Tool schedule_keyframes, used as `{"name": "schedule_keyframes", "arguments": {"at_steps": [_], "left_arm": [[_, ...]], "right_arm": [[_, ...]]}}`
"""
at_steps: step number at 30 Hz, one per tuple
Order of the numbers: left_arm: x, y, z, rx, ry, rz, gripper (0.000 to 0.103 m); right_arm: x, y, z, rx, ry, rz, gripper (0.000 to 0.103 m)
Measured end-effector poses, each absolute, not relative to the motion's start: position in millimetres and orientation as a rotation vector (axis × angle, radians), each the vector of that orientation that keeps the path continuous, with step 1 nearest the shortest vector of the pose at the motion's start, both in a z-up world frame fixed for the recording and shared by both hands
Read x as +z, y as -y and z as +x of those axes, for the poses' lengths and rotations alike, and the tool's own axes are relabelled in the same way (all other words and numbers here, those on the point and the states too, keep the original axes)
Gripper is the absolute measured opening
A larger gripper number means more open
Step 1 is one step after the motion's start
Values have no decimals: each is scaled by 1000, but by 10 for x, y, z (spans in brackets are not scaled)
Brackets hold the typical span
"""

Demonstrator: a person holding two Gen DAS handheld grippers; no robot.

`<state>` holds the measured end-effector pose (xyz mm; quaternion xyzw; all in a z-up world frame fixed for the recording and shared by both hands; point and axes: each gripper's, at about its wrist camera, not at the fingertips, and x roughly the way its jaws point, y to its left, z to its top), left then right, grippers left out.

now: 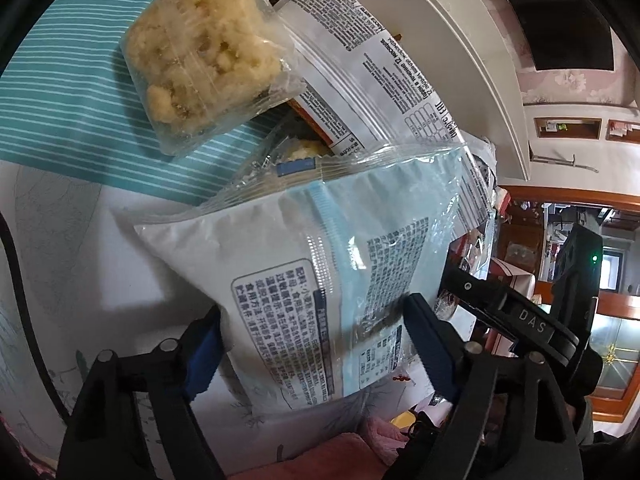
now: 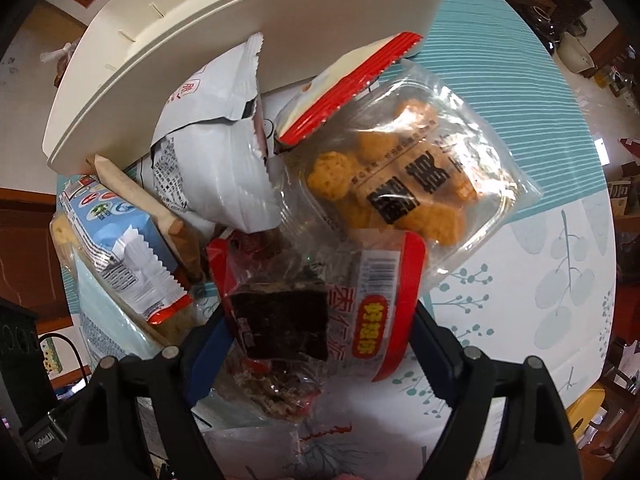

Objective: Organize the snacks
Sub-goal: 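Grasp the white-blue bread bag with the left tool while the right tool grasps the red-wrapped dark snack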

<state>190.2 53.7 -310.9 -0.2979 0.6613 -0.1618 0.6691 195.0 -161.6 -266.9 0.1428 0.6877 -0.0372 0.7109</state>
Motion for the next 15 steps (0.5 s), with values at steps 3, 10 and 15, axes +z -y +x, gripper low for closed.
{"name": "schedule_keyframes", "arguments": {"at_steps": [3, 10, 15], "left_arm": [[-3080, -570, 1882, -369, -1480, -687, 68], [-2997, -609, 1837, -370, -1456, -694, 51], [-2907, -643, 1787, -380, -1425, -705, 41]], "right_arm": [[-2652, 1616, 1947, -60, -1517, 327, 72], [-2605, 1514, 1924, -25, -1499, 329, 46], [-2591, 1590, 1878, -39, -1498, 363, 41]]}}
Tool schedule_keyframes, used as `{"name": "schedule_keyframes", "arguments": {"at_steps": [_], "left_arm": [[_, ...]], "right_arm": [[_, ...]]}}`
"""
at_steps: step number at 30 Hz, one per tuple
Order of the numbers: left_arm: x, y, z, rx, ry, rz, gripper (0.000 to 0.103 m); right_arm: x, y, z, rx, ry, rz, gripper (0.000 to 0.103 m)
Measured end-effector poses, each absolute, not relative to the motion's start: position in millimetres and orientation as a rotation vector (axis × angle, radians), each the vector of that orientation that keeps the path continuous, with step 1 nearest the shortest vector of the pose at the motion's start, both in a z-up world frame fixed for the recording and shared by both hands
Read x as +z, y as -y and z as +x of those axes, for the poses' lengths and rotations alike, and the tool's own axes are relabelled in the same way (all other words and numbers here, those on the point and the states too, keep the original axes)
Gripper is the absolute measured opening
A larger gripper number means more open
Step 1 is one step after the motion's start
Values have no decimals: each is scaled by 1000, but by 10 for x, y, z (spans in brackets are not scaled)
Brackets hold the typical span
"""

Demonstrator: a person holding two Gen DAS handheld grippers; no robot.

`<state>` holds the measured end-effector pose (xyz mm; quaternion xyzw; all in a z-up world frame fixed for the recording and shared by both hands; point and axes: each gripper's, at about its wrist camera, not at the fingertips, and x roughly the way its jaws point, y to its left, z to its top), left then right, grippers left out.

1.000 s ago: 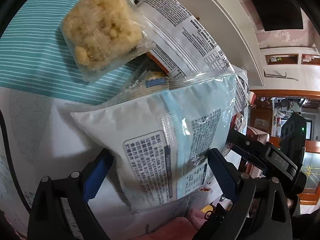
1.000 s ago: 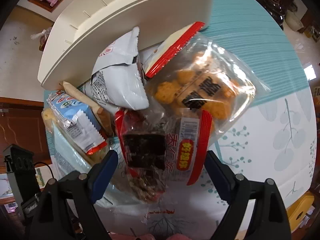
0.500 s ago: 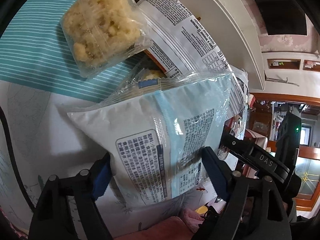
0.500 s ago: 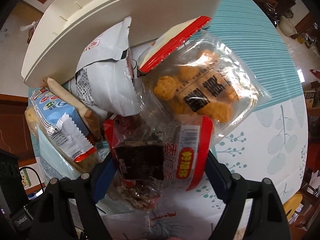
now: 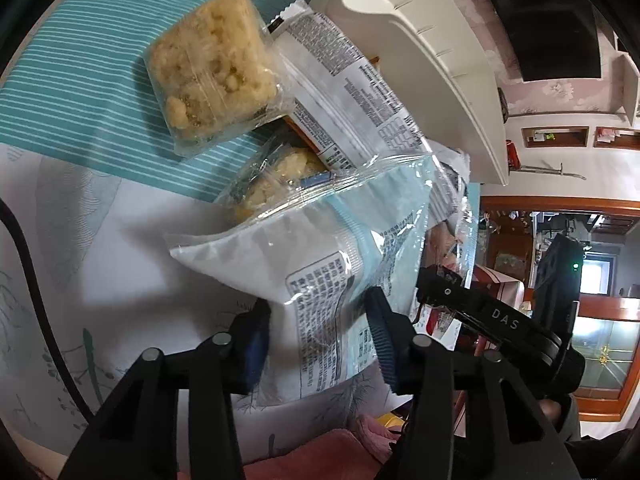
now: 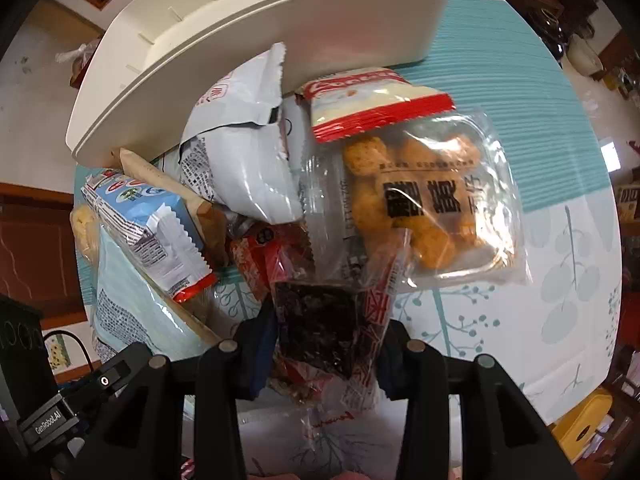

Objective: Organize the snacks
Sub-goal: 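Grasp the white-blue bread bag with the left tool while the right tool grasps the red-wrapped dark snack, then lift both held snacks and carry them over the white tray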

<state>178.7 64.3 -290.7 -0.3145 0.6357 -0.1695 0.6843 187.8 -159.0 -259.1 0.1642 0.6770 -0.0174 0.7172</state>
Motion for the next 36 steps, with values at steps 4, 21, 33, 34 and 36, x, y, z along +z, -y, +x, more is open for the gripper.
{"name": "schedule_keyframes", "arguments": {"at_steps": [4, 21, 33, 34, 36], "left_arm": [[-2802, -661, 1760, -403, -1385, -712, 36], [-2163, -794, 1669, -458, -1187, -665, 28], [-1361, -567, 1779, -514, -1012, -484, 28], [-1314, -632, 1804, -517, -1002, -475, 28], [-1177, -619, 1842, -519, -976, -442, 28]], "right_arm": [[-2576, 1665, 1813, -31, -1483, 383, 41], [-2039, 1848, 1299, 8, -1320, 412, 40], [-1637, 1884, 1314, 32, -1174, 385, 40], [-1591, 1884, 1337, 36, -1159, 379, 40], [-1514, 1892, 1385, 44, -1131, 370, 40]]}}
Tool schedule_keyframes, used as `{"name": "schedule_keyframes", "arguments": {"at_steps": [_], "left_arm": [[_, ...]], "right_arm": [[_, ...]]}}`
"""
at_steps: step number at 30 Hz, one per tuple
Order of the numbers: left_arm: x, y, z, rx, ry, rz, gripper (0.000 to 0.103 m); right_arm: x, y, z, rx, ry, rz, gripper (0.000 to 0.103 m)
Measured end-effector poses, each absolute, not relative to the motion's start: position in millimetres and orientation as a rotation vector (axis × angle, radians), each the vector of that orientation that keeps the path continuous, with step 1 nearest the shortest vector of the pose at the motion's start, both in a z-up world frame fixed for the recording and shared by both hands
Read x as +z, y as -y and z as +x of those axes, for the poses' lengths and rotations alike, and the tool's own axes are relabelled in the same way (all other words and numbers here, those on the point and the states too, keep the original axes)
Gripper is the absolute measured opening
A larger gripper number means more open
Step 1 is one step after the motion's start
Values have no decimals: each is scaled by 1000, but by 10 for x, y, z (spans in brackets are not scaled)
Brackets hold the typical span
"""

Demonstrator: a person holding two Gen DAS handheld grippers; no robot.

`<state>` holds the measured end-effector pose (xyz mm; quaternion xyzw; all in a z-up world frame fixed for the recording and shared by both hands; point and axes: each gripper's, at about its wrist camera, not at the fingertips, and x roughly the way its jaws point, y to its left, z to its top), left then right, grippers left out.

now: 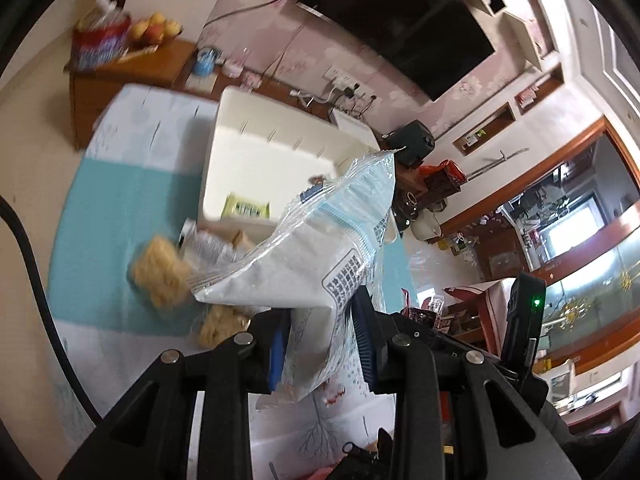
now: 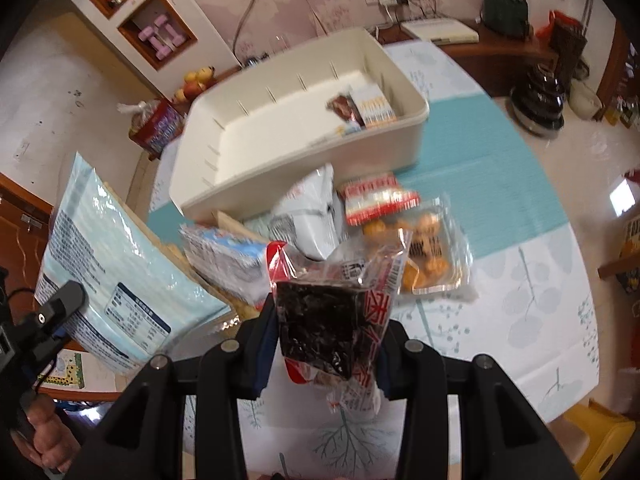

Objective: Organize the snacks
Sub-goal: 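Lift both held snacks and carry them over the white tray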

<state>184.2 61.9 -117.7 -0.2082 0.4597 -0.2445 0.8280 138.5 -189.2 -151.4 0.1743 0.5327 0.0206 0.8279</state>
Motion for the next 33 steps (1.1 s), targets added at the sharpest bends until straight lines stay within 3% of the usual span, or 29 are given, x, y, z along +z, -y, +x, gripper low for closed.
{"name": "schedule_keyframes", "arguments": {"at_steps": [17, 33], "left_arm": [[-396, -336, 2433, -508, -815, -284, 28], [-583, -53, 3098, -419, -817, -189, 29]], "right_arm": [[-934, 1993, 1951, 100, -927, 311, 41], [-1046, 1952, 2454, 170, -807, 152, 42]]}}
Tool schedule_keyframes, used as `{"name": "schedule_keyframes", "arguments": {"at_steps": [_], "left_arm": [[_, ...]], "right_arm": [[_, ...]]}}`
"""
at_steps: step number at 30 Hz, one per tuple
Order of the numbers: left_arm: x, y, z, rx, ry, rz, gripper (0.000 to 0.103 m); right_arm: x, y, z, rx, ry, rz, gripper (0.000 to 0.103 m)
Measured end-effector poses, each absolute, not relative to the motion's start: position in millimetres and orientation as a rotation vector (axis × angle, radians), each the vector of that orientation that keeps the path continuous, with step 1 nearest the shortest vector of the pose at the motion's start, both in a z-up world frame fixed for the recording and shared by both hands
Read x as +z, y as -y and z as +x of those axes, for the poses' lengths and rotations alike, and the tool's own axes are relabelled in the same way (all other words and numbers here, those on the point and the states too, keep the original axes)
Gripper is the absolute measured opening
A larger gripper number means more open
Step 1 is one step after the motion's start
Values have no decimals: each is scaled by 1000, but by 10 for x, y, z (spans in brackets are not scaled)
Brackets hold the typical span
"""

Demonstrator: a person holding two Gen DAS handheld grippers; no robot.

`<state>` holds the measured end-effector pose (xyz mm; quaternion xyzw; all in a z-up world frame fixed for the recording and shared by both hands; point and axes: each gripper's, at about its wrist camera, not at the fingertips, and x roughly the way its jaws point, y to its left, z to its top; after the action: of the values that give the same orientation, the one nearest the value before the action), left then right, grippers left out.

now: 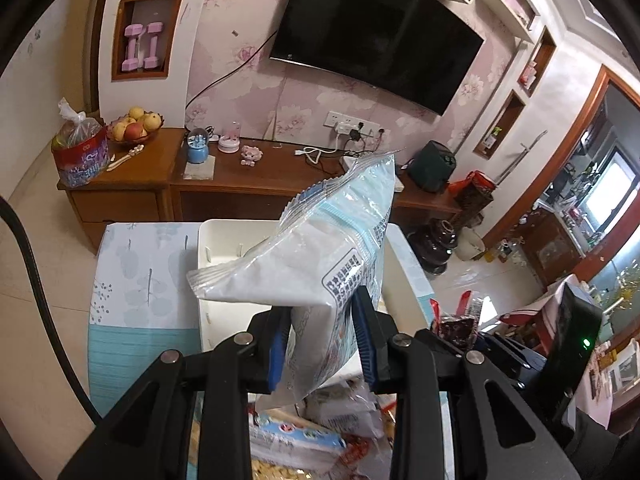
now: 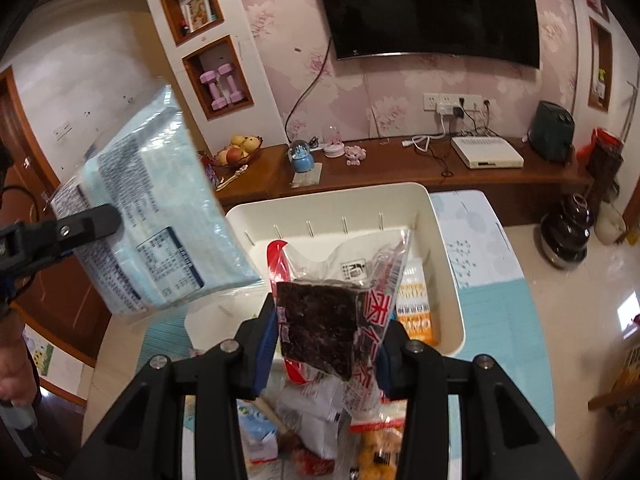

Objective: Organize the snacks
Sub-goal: 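Lift both held snacks and carry them over the white tray, then open both tools to drop the bread bag and red snack into the tray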

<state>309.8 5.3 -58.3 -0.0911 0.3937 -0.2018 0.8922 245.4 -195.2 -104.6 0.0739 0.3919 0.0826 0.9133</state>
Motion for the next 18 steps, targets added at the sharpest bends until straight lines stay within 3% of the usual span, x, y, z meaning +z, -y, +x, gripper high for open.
{"name": "schedule_keyframes", "arguments": {"at_steps": [13, 15, 18], "left_arm": [[-945, 66, 3440, -383, -883, -190, 30], [-942, 64, 3449, -382, -873, -199, 34], [-924, 66, 3433, -392, -867, -209, 42]], "right_arm": [[-1291, 1887, 2689, 216, -792, 64, 44], [-1323, 1879, 2719, 212, -805, 55, 48], [-1340, 1887, 2747, 204, -811, 60, 62]]}}
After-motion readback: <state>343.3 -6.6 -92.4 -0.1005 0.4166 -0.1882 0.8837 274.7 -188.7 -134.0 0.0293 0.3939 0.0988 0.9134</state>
